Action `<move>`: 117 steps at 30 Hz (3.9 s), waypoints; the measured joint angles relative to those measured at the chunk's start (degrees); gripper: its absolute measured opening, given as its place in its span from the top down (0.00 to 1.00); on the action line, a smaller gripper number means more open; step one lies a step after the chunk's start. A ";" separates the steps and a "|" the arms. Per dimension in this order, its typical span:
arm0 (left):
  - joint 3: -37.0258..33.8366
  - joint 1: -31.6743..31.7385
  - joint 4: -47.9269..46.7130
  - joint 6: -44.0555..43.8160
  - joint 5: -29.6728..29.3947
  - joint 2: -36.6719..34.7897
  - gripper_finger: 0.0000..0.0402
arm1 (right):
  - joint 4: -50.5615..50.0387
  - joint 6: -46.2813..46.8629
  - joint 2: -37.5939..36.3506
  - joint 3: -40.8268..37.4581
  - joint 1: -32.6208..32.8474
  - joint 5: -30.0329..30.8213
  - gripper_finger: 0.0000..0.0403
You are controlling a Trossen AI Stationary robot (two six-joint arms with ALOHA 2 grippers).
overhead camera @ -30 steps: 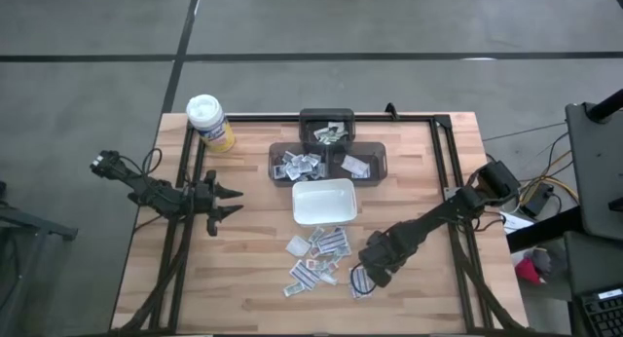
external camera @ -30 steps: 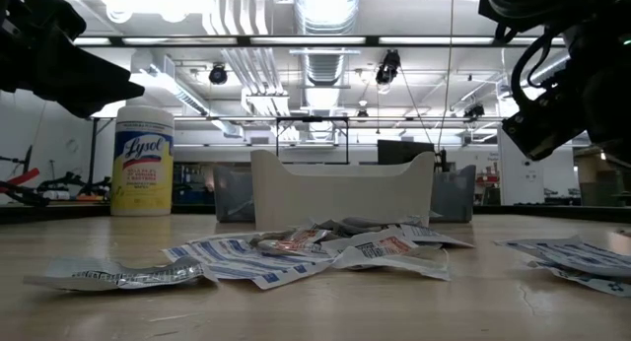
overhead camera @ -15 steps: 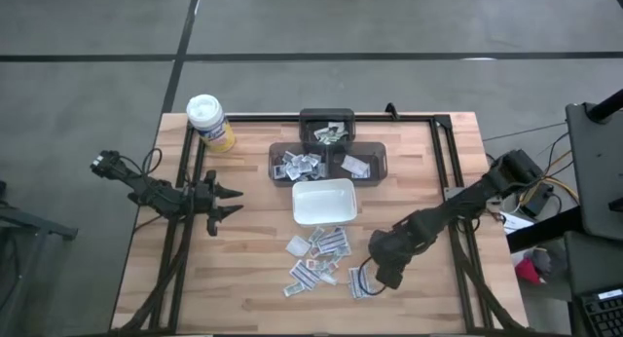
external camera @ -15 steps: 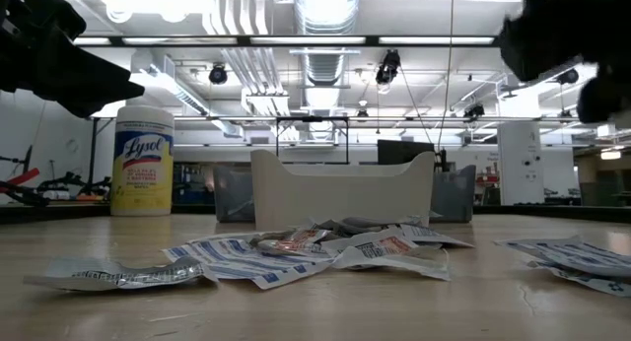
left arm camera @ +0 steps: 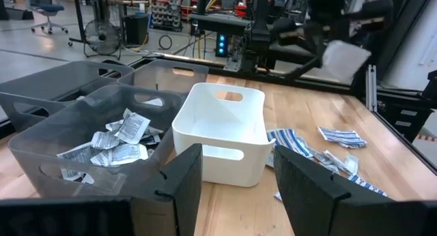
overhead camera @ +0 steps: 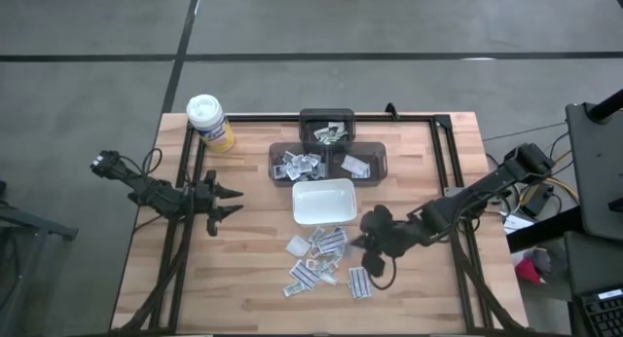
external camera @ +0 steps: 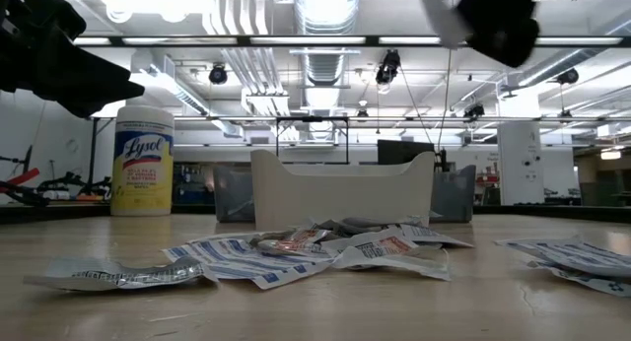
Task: Pick & Place First Aid Supplies
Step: Put the blue bandage into the right black bin
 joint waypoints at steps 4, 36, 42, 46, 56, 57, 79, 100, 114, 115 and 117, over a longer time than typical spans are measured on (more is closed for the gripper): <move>0.00 0.00 0.03 0.00 0.00 0.00 0.56 | 3.75 -1.08 0.02 0.00 -0.04 14.67 0.98; 0.00 0.04 0.09 -0.01 0.00 0.00 0.56 | -27.32 -19.79 -0.79 6.76 -26.24 37.82 0.98; 0.00 0.04 0.09 -0.02 0.00 0.00 0.56 | -32.95 -34.71 -0.72 10.77 -31.35 37.66 0.98; 0.00 0.04 0.09 -0.02 -0.02 0.00 0.56 | -32.97 -47.03 -0.72 13.13 -34.47 34.39 0.98; 0.00 0.04 0.09 -0.02 -0.02 0.00 0.56 | -34.35 -57.76 -0.61 18.14 -43.98 13.07 0.98; 0.00 0.04 0.09 -0.02 -0.01 0.00 0.56 | -34.62 -57.91 -0.61 18.58 -44.89 10.79 0.98; -0.35 0.00 0.76 0.00 -0.02 0.04 0.56 | -44.85 -60.47 19.07 28.11 -56.33 -15.09 0.98; -0.52 0.04 0.26 0.28 -0.06 0.24 0.56 | -44.17 -60.61 30.31 28.85 -57.41 -17.50 0.98; -0.59 0.04 0.75 0.26 -0.07 0.24 0.56 | -41.73 -60.21 35.43 28.72 -57.40 -17.37 0.98; -0.59 0.04 0.79 0.26 -0.07 0.24 0.56 | -41.73 -60.23 35.41 28.74 -57.40 -17.37 0.98; -0.59 0.04 0.83 0.26 -0.07 0.24 0.56 | -41.71 -60.25 35.37 28.74 -57.38 -17.37 0.98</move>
